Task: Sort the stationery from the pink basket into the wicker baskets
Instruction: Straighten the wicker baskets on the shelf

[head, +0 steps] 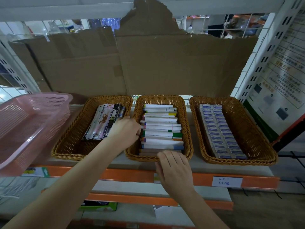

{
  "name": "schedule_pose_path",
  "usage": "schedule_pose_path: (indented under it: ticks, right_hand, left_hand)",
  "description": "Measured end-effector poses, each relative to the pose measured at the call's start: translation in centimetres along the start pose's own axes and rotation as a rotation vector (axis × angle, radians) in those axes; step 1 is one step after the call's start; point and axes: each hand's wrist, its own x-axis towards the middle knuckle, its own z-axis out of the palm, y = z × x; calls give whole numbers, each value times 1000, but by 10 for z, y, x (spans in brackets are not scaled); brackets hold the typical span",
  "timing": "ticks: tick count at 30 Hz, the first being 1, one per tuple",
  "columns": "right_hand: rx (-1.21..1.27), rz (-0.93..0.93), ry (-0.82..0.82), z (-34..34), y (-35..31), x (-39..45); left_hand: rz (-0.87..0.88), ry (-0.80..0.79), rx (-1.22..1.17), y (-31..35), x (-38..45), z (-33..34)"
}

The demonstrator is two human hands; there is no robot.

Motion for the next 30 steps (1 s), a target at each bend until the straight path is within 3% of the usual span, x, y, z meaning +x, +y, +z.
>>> schedule_pose_path:
  ticks: [7,14,17,23,30]
  right_hand:
    - [-4,-10,2,2,2,0]
    - [0,-20,12,5,3,-2]
    - [13,-14,18,6,3,-1]
    - [21,-19,6,7,3,-2]
    - [26,-24,3,6,3,-3]
  left_hand:
    - [-68,-75,302,11,41,7]
    - [-84,-1,103,-1,42,10]
    - [-102,30,125,-9,47,7]
    - [-109,-58,229,1,63,10]
    - [-91,3,92,-4,66,17]
